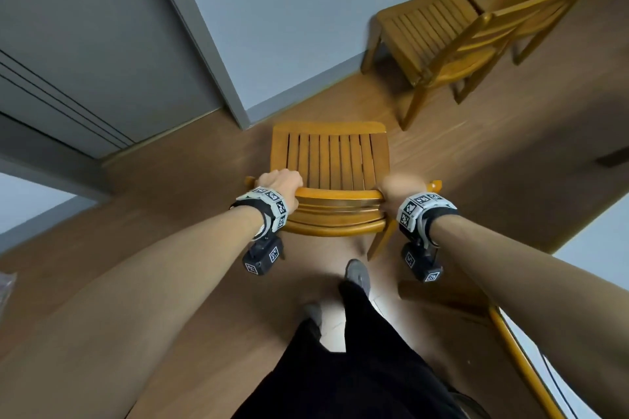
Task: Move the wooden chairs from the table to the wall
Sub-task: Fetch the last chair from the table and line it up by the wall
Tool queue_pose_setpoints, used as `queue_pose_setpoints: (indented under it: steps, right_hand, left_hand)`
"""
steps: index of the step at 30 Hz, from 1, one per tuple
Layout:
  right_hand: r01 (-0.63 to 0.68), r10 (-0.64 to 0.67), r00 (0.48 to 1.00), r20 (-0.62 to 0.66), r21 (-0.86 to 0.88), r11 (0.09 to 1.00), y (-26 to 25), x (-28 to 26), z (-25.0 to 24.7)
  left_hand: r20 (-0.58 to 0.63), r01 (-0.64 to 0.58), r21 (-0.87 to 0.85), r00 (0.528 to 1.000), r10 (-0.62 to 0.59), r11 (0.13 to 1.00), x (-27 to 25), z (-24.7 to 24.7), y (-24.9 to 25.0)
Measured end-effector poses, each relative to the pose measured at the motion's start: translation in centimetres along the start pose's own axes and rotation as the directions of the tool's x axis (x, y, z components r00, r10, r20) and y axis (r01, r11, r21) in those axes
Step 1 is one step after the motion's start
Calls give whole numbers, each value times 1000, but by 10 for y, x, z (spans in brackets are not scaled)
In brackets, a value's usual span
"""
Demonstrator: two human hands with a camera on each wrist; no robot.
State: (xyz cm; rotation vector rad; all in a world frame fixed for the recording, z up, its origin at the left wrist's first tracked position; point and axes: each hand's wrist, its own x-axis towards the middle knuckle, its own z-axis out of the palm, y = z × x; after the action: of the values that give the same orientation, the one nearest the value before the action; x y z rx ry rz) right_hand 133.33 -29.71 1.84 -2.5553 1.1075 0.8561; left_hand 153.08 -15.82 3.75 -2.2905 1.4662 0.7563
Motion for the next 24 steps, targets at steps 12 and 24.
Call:
queue_pose_setpoints:
  steps: [12, 24]
  right_hand:
    - [53, -52, 998, 27, -49, 997, 97, 130, -92]
    - [140, -145, 989, -40, -93, 986, 143, 244, -188]
  left_hand:
    - [25, 60, -40, 998, -59, 997, 126, -87, 51]
    - [-10, 80, -45, 997, -81, 996, 238, -177, 49]
